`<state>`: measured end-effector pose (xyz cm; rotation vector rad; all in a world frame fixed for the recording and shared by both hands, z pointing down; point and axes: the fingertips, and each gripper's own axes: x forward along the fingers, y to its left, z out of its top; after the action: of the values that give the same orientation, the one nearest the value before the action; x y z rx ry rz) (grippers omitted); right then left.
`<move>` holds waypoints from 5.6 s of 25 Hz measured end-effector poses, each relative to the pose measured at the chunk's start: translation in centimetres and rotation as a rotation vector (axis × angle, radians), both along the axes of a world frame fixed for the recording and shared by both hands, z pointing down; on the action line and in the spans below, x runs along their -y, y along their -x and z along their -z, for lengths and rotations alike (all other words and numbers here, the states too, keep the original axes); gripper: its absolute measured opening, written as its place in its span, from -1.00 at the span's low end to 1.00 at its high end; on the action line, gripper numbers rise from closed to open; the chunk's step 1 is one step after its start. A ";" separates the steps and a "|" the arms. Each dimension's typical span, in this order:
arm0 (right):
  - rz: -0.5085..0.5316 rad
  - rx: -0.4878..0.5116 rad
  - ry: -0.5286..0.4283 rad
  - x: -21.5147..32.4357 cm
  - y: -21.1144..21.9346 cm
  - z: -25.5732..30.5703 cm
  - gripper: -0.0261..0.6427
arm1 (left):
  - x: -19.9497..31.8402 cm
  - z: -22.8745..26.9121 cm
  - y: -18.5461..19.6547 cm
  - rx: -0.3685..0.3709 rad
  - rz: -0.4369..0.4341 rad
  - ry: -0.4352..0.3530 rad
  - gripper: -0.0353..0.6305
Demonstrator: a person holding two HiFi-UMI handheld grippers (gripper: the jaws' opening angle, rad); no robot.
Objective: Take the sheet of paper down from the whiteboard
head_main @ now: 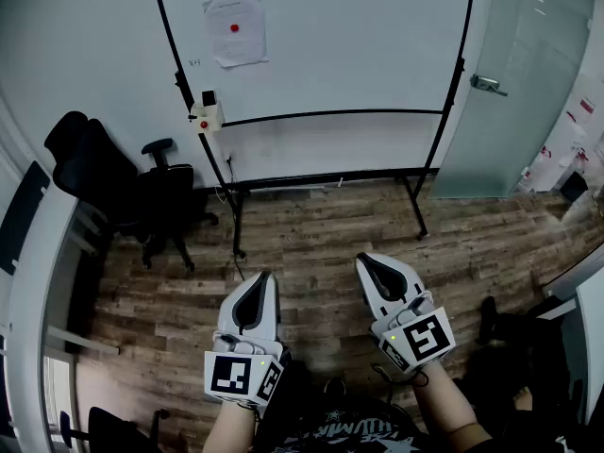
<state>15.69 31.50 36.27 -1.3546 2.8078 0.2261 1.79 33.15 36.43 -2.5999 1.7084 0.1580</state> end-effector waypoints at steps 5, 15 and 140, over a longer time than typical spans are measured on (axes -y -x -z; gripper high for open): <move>0.002 -0.002 0.011 1.2 1.2 -0.8 -0.88 | 1.0 -0.2 0.6 0.011 -0.014 -0.006 -0.87; -0.052 0.005 0.028 6.9 3.2 -1.5 -0.88 | 7.2 -1.2 3.2 -0.009 -0.040 0.008 -0.87; -0.024 -0.194 -0.401 76.5 28.0 15.5 -0.47 | 75.5 15.9 26.2 0.097 0.207 -0.320 -0.69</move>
<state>-12.32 -44.98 20.76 -1.3284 2.6813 0.9101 -24.38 -42.31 20.53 -2.1576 1.7396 0.2700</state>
